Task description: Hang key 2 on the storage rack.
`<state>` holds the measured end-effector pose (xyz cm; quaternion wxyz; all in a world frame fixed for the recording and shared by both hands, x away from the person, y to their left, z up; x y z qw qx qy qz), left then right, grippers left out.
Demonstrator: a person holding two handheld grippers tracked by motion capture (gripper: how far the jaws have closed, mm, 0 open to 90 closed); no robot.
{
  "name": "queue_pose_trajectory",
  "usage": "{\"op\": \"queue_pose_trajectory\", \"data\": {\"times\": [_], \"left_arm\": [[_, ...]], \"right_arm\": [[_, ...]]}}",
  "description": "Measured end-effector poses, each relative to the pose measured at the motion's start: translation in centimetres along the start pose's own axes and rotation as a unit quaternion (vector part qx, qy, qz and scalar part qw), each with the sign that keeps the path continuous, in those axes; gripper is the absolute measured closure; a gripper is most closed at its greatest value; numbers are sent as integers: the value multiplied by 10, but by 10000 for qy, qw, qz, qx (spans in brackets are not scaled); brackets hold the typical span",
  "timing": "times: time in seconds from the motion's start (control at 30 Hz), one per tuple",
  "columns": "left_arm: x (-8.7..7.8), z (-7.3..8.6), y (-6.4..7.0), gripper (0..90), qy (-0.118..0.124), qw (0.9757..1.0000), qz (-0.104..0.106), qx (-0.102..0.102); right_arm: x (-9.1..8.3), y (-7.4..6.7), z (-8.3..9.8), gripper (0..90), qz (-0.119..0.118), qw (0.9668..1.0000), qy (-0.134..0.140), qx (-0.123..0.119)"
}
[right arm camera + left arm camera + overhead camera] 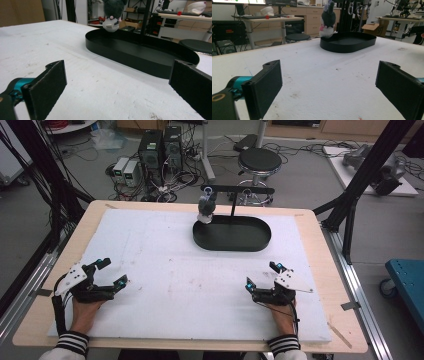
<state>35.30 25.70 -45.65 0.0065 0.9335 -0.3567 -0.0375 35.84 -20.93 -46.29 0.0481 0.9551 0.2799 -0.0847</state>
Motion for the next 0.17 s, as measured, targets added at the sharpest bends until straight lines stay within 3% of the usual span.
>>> {"op": "queue_pose_trajectory", "data": {"times": [0.17], "left_arm": [[0,0,1,75,-1,10000,32,31]], "right_arm": [[0,-2,1,6,78,9999,-44,-95]]}}
Point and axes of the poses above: each handheld gripper's, and its own axes: x roughly forward along the jaws, z roughly out of its underside, y roughly to its right, the point moved 8 cm from there along x, roughly forward along the jaws, and after that the axes turned 1 degree about z, right-handed, at the moved point
